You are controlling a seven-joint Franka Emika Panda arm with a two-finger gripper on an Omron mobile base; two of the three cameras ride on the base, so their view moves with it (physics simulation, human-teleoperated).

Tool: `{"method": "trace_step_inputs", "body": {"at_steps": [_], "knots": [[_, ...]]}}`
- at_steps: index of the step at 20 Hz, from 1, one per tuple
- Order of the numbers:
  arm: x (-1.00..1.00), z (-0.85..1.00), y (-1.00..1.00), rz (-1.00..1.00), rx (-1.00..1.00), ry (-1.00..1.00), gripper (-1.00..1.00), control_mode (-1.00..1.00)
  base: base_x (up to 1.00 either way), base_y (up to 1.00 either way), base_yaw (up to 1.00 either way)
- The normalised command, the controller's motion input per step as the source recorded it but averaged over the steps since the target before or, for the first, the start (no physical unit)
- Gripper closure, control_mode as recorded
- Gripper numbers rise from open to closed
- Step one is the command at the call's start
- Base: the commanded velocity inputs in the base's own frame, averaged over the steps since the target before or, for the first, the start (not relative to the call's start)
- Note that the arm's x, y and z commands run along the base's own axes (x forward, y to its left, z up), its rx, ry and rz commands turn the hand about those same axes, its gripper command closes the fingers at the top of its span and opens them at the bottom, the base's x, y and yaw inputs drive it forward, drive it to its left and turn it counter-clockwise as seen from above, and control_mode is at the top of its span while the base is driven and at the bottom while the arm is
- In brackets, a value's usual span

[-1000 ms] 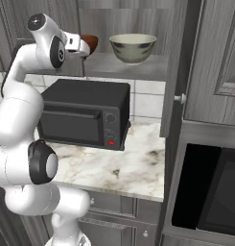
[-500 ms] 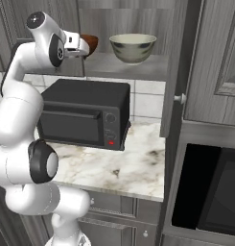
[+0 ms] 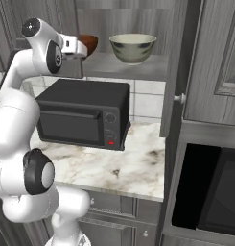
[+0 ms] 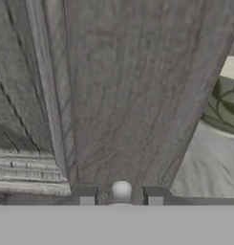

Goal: Move the bowls from the cabinet to the plates on the dining table.

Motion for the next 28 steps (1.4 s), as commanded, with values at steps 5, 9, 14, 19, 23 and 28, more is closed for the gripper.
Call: {"method": "trace_step_inputs", "body": {"at_steps": [5, 9, 14, 19, 23, 28], "knots": [[-0.67, 0.0, 0.29, 0.0, 0.06, -0.13, 1.0, -1.0, 0.0, 0.0, 0.0], [-0.79, 0.0, 0.45, 0.0, 0.03, -0.12, 1.0, -1.0, 0.0, 0.0, 0.0], [-0.75, 0.0, 0.63, 0.0, 0.0, -0.11, 1.0, -1.0, 0.0, 0.0, 0.0], [-0.61, -0.04, 0.81, 0.0, 0.0, -0.09, -1.0, -1.0, 0.0, 0.0, 0.0], [-0.51, -0.09, 0.88, -0.01, 0.0, -0.06, -1.0, -1.0, 0.0, 0.0, 0.0], [-0.4, 0.0, 0.49, 0.0, 0.01, -0.05, -1.0, -1.0, 0.0, 0.0, 0.0]]}}
